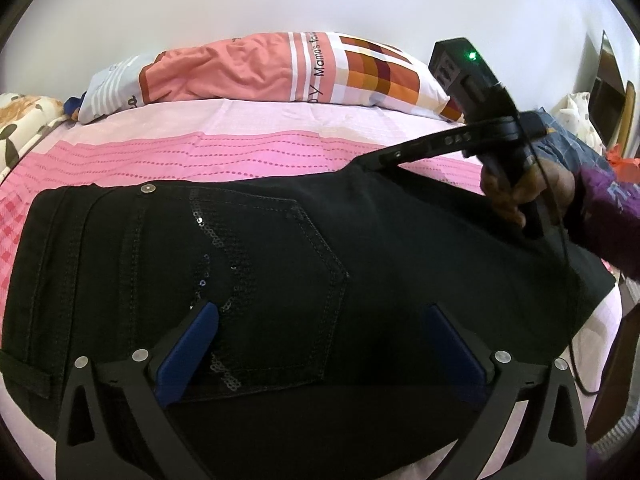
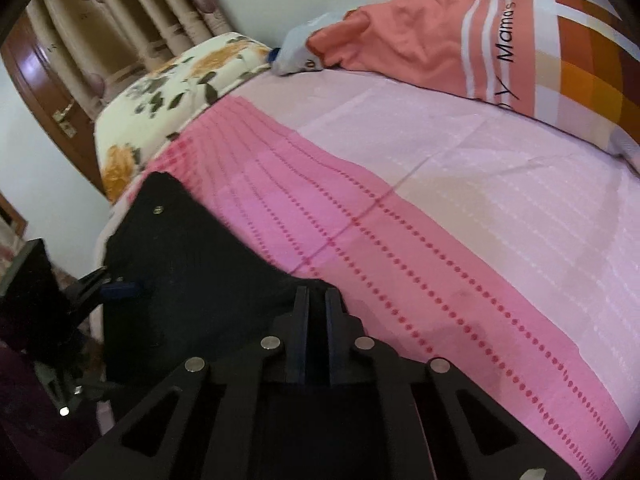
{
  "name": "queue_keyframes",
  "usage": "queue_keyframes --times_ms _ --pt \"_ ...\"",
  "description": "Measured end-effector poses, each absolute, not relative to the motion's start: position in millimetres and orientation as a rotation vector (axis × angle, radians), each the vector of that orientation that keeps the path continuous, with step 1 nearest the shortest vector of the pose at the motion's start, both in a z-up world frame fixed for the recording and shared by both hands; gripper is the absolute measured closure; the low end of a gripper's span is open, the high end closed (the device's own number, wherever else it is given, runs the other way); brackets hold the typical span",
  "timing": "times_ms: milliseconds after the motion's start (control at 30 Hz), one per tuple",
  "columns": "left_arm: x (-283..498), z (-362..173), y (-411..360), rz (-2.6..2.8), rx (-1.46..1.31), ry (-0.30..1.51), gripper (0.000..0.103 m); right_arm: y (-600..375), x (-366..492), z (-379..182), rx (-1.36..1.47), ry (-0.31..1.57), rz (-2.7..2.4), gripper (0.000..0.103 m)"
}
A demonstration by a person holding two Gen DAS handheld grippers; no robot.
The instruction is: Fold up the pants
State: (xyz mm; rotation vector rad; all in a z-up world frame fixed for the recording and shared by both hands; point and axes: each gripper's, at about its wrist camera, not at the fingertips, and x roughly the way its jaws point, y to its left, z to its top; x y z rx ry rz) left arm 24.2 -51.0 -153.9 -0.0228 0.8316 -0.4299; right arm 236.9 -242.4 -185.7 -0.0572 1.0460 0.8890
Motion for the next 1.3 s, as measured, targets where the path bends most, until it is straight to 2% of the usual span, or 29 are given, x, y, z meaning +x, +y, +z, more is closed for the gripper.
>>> queue_keyframes --times_ms 67,267,333,367,500,633,667,700,733,800,833,967,1067,1100,1167,1233,1300 --pt "24.2 -153.7 -49.3 -0.436 -0.037 0.829 0.0 -238.2 234.2 -185.7 -0.104 1.027 0.87 0.099" --pt "24.2 -153.1 -46.4 -0.446 -0.061 0.823 0.0 -248.4 244.9 -189.0 -0.016 1.059 0.893 0.098" --pt "24.1 -153.1 -47.3 -0.441 -0.056 0.825 0.0 -268.0 254.1 -184.6 0.12 1.051 0.871 0.082" --pt "23.5 -153.2 -48.1 -0.439 -0.049 0.826 0.0 -273.8 256.6 -181.8 0.155 1.044 0.857 0.081" --pt "23.2 -154.1 -50.0 -0.433 -0.032 0.829 0.0 -295.1 246.5 -154.5 0.214 0.981 0.844 0.081" --pt "24.1 -154.0 -47.1 -0.439 -0.049 0.825 0.0 -273.3 214.8 -157.0 0.081 1.06 0.957 0.082" --pt "24.1 -154.1 -46.0 -0.442 -0.057 0.824 0.0 -269.0 212.6 -168.0 0.036 1.101 0.942 0.088" --pt "24.3 -154.1 -45.0 -0.445 -0.064 0.823 0.0 -272.4 215.8 -181.5 0.017 1.14 0.886 0.1" --pt "24.8 -154.1 -43.9 -0.447 -0.07 0.822 0.0 -285.7 223.2 -191.0 0.078 1.156 0.852 0.103" --pt "25.1 -153.7 -43.4 -0.449 -0.075 0.82 0.0 -317.1 233.6 -197.6 0.237 1.148 0.781 0.102" --pt "25.2 -153.5 -44.1 -0.446 -0.072 0.821 0.0 -325.5 233.6 -195.9 0.256 1.134 0.736 0.093" --pt "25.6 -154.7 -47.3 -0.433 -0.043 0.826 0.0 -342.9 206.9 -173.8 0.369 1.05 0.792 0.093" --pt "25.7 -156.1 -47.3 -0.431 -0.036 0.827 0.0 -339.9 183.7 -183.0 0.308 1.123 0.787 0.093" --pt "25.7 -156.3 -47.0 -0.431 -0.037 0.827 0.0 -343.9 177.7 -191.7 0.293 1.154 0.762 0.101" --pt "25.5 -157.2 -47.7 -0.429 -0.029 0.828 0.0 -361.9 171.1 -199.8 0.325 1.175 0.713 0.103" --pt "25.8 -157.6 -47.6 -0.426 -0.019 0.83 0.0 -394.7 159.7 -191.0 0.43 1.123 0.626 0.091" --pt "25.8 -158.0 -49.0 -0.419 -0.009 0.832 0.0 -410.3 142.2 -180.2 0.494 1.062 0.618 0.089"
